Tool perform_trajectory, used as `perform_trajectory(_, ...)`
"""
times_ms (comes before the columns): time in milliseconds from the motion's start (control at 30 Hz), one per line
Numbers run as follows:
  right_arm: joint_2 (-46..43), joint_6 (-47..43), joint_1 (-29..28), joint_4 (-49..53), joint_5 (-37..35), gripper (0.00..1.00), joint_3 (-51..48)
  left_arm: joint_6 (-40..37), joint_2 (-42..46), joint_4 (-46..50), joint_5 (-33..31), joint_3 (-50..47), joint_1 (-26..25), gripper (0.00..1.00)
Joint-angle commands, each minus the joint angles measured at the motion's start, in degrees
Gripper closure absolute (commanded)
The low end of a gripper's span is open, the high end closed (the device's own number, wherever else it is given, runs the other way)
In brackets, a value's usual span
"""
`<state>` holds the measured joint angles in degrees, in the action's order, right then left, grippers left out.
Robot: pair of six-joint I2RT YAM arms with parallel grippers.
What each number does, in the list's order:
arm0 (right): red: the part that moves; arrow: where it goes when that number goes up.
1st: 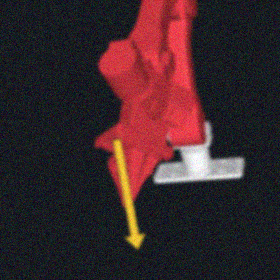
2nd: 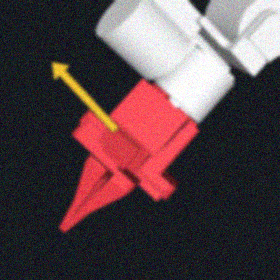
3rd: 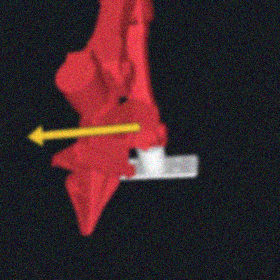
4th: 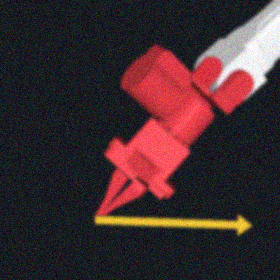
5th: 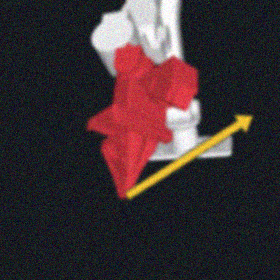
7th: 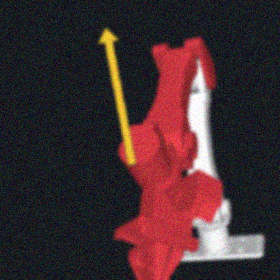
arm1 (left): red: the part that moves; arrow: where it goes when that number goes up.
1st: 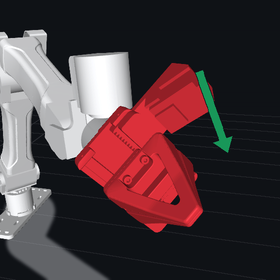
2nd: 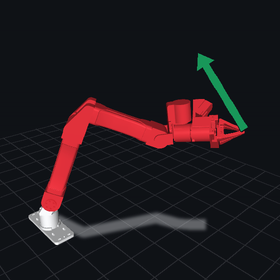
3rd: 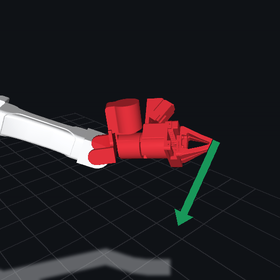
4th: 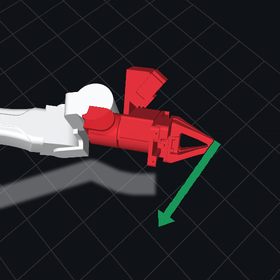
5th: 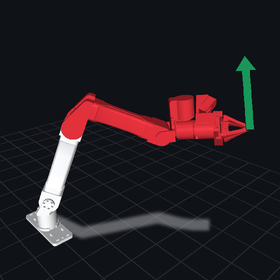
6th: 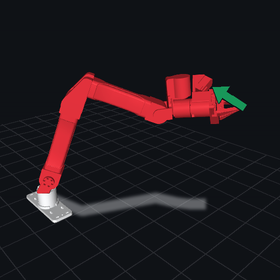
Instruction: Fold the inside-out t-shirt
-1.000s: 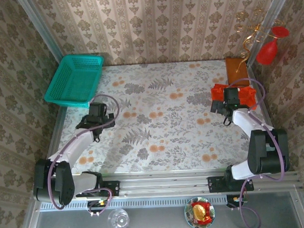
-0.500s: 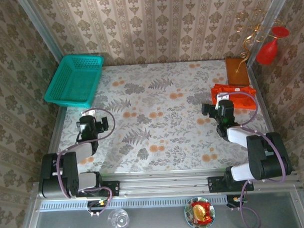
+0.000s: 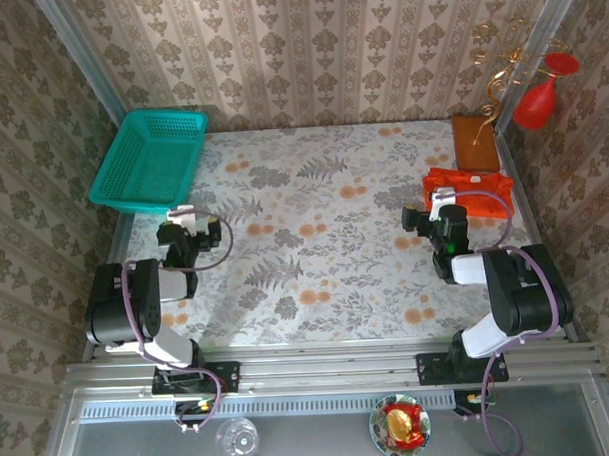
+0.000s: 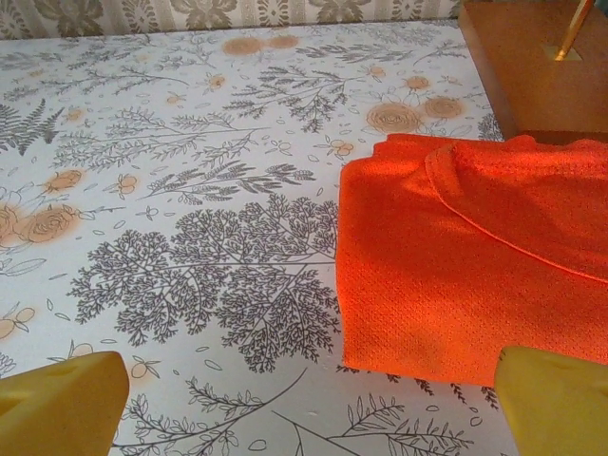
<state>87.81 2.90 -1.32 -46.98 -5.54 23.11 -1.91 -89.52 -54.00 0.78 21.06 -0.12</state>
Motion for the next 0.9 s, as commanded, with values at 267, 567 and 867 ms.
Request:
perform_trajectory(267,0.17,-0.96,0.18,-3.02,0.57,0.0,-0.08,-3.28,0.25,0.1,-2.54,0.84,-2.08,0.0)
perform_trajectory(567,0.17,-0.96,0.18,-2.94,0.6,0.0,0.02,-3.26,0.26,0.12,-2.53,0.83,-2.05,0.0)
perform_trajectory(867,0.17,-1.14,0.04,-3.09,0.65,0.0,-0.08,-3.24,0.27,0.21,-2.53,0.83,-2.02,0.0)
